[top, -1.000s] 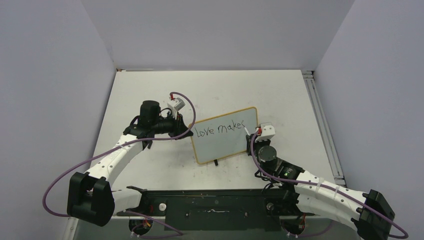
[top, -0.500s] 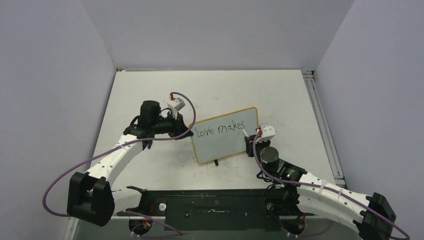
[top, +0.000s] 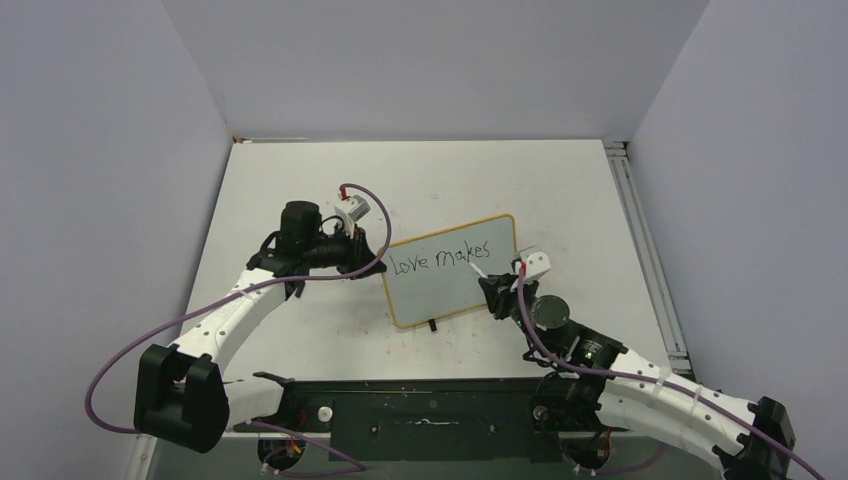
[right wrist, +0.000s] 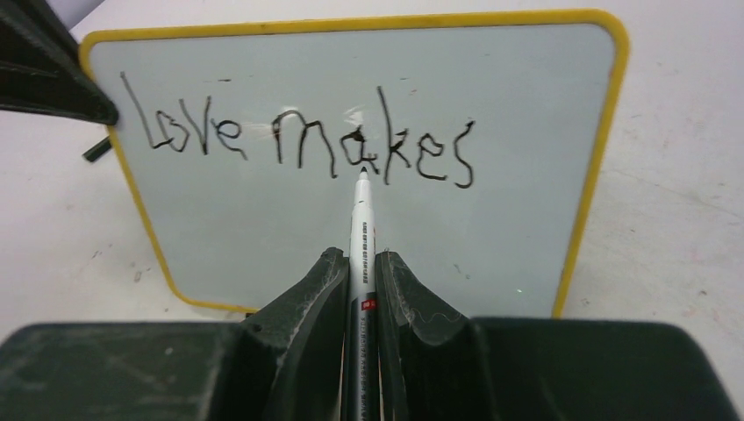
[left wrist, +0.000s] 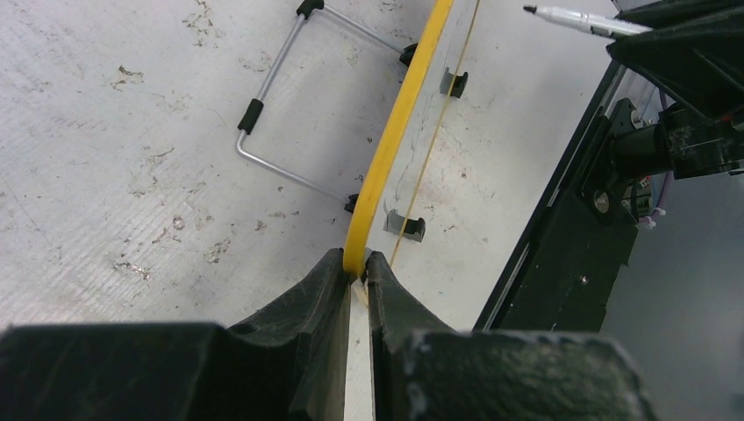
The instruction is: Write a sentence on the whiteboard
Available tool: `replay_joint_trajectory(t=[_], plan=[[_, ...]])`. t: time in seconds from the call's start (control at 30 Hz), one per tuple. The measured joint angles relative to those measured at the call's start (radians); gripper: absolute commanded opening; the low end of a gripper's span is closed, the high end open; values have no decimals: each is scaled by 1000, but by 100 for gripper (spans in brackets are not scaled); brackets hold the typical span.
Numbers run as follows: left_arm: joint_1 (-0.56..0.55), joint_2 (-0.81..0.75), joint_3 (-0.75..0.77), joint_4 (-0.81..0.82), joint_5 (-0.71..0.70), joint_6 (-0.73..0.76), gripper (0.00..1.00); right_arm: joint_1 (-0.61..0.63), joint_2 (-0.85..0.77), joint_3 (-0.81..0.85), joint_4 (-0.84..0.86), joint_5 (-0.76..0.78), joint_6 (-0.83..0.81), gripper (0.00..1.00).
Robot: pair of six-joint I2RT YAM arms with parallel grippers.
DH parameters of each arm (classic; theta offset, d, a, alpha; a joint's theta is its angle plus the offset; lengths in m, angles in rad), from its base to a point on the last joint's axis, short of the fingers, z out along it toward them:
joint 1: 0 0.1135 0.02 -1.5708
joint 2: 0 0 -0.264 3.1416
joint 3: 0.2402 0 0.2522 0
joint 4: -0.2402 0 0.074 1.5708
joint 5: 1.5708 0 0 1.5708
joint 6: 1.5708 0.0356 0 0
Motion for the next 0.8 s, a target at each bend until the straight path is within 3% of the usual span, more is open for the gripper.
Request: replay_joint_trajectory(t=[0.3, 0.8], plan=[[-1, -5, 2, -9, -6, -6, 0, 186, 161, 18, 79, -53, 17, 5], [-2, -6, 2, -10, -6, -10, 0, 289, 444, 35, 301, -55, 30, 5]])
